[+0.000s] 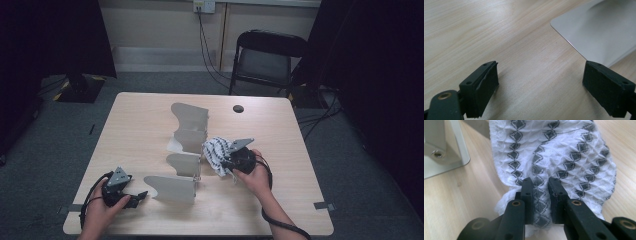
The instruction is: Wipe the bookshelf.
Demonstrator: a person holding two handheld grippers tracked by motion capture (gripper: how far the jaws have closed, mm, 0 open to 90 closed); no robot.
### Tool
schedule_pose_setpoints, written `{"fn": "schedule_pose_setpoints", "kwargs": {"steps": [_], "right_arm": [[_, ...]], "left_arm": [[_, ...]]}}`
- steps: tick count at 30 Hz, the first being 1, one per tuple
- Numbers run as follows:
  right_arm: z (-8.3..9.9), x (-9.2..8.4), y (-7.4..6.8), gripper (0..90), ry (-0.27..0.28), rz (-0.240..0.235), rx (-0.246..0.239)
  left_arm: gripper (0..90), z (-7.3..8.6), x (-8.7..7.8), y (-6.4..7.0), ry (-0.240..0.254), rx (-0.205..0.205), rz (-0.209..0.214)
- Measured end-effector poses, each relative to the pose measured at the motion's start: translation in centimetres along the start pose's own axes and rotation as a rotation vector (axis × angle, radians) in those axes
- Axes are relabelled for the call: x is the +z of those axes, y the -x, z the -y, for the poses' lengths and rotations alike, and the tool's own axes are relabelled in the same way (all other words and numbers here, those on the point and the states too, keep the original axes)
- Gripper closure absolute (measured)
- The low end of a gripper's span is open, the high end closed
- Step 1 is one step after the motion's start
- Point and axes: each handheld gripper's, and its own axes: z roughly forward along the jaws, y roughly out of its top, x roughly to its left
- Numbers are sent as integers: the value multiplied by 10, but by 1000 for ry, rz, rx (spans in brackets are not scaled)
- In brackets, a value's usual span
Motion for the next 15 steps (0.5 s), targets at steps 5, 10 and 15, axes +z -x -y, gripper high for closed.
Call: {"fn": "schedule_pose_setpoints", "kwargs": {"steps": [5, 10, 15], "right_arm": [[13, -10, -1, 734, 4, -4, 7], [27, -20, -1, 672, -4, -5, 39], [30, -33, 2, 533, 19, 13, 74]], "left_arm": [[126, 0, 0, 0, -2, 0, -1], [125, 0, 0, 0, -2, -1, -1], [124, 0, 0, 0, -2, -2, -2]]}}
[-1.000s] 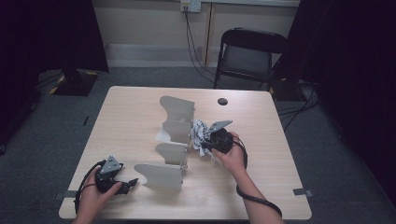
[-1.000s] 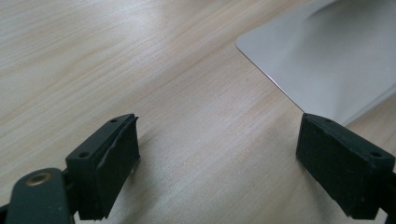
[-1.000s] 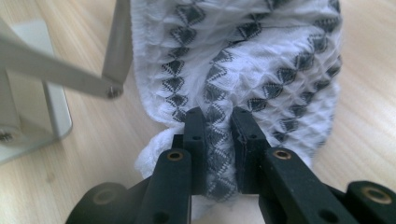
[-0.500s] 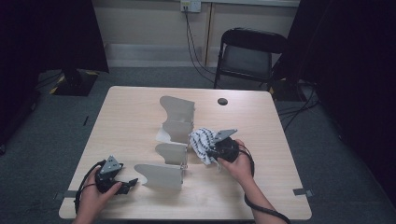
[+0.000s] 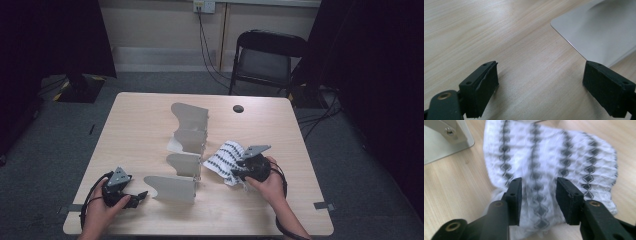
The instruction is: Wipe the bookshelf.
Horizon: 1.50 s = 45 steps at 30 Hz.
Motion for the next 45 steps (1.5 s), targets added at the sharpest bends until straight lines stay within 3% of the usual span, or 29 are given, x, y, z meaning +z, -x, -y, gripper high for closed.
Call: {"fn": "schedule_pose_setpoints", "kwargs": {"steps": [6, 8, 14, 21, 24, 25, 27, 30, 33, 45], "right_arm": [[-10, -11, 7, 427, 41, 38, 35], [-12, -10, 10, 399, 55, 48, 67], [-14, 7, 23, 362, 48, 79, 134], [-12, 31, 26, 349, 2, 92, 121], [-5, 40, 24, 369, -46, 104, 114], [-3, 40, 25, 380, -27, 102, 122], [1, 38, 26, 449, -13, 96, 132], [1, 33, 25, 573, -31, 93, 107], [5, 27, 24, 635, -49, 81, 88], [36, -7, 27, 667, -59, 63, 109]], "left_arm": [[124, 0, 0, 0, 0, 0, -1], [124, 0, 0, 0, 0, 0, 0], [124, 0, 0, 0, 0, -1, 0], [124, 0, 0, 0, 0, 0, 0], [124, 0, 0, 0, 0, 0, 0], [124, 0, 0, 0, 0, 0, 0], [124, 0, 0, 0, 0, 0, -1], [124, 0, 0, 0, 0, 0, 0], [124, 0, 0, 0, -1, -1, -1], [109, -1, 2, 1, -4, -2, -1]]}}
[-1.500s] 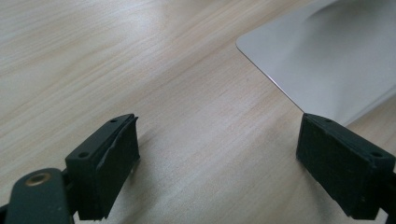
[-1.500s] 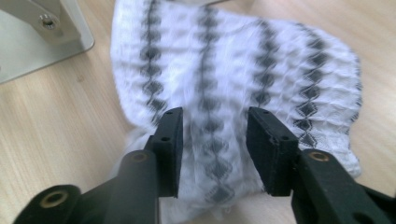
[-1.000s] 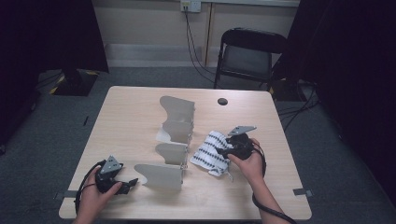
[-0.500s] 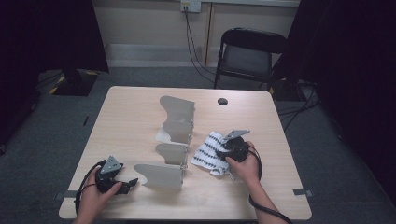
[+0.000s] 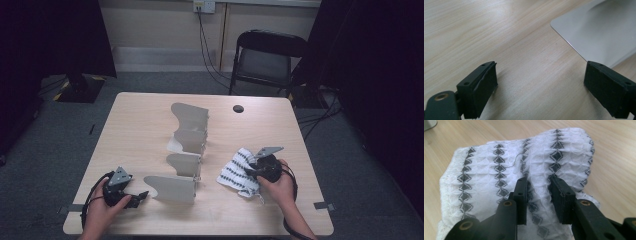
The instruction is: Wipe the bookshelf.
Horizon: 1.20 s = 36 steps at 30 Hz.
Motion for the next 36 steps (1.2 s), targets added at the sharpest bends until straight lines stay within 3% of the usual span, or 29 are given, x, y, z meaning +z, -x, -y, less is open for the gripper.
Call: {"fn": "schedule_pose_setpoints", "kwargs": {"steps": [5, 9, 14, 22, 25, 33, 36], "right_arm": [[7, -10, 5, 613, 10, 16, 44], [0, -17, 4, 558, 26, 19, 57], [-20, -22, -1, 471, 46, 9, 70], [-63, -23, -21, 413, 73, -23, 65], [-80, -24, -30, 401, 90, -38, 50], [-125, -22, -53, 382, 97, -45, -44], [-139, -21, -58, 380, 105, -60, -55]], "left_arm": [[106, 0, 0, 0, 0, -1, 0], [106, 0, 0, 0, 0, -1, 0], [104, 0, 0, 0, 0, -1, 0], [103, 0, 0, 1, -2, 6, 2], [103, 0, 0, 1, -2, 7, 2], [104, 1, 0, 2, 0, 5, 0], [104, 1, -1, 2, 0, 6, -1]]}}
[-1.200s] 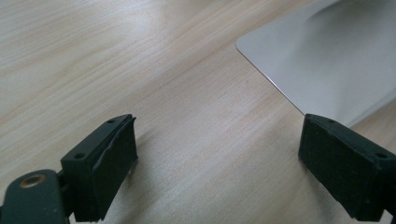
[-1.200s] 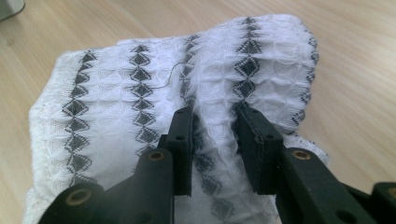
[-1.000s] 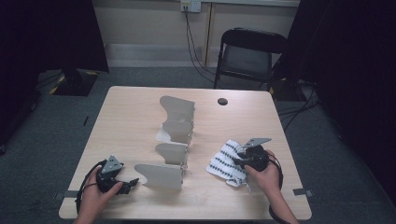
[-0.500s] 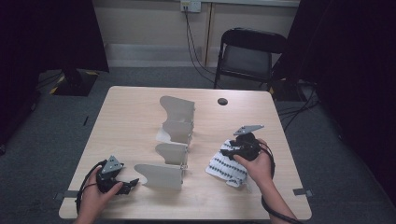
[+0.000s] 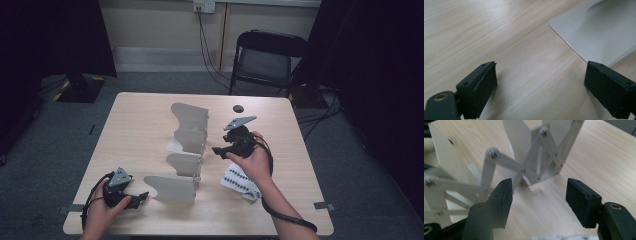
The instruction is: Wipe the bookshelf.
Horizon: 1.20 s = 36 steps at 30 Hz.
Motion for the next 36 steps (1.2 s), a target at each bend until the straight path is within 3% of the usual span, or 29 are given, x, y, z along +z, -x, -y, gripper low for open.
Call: {"fn": "schedule_pose_setpoints", "kwargs": {"steps": [3, 12, 17, 26, 28, 36], "right_arm": [[-13, 1, -4, 378, 15, -10, -1], [-39, 2, -24, 374, 17, -16, -64], [-36, 11, -32, 395, -4, -41, -67], [-26, 28, -35, 484, -28, -64, -45], [-23, 32, -37, 490, -36, -53, -54], [-13, 37, -37, 479, -2, -58, -13]], "left_arm": [[103, 0, 0, 0, 0, 0, 1], [103, 0, 0, 0, 0, 0, 0], [103, 0, 0, 0, -1, 0, 0], [99, 0, 0, 0, -3, 0, 4], [99, 0, 0, 0, -3, 1, 4], [96, -1, 1, 0, -5, 2, 5]]}}
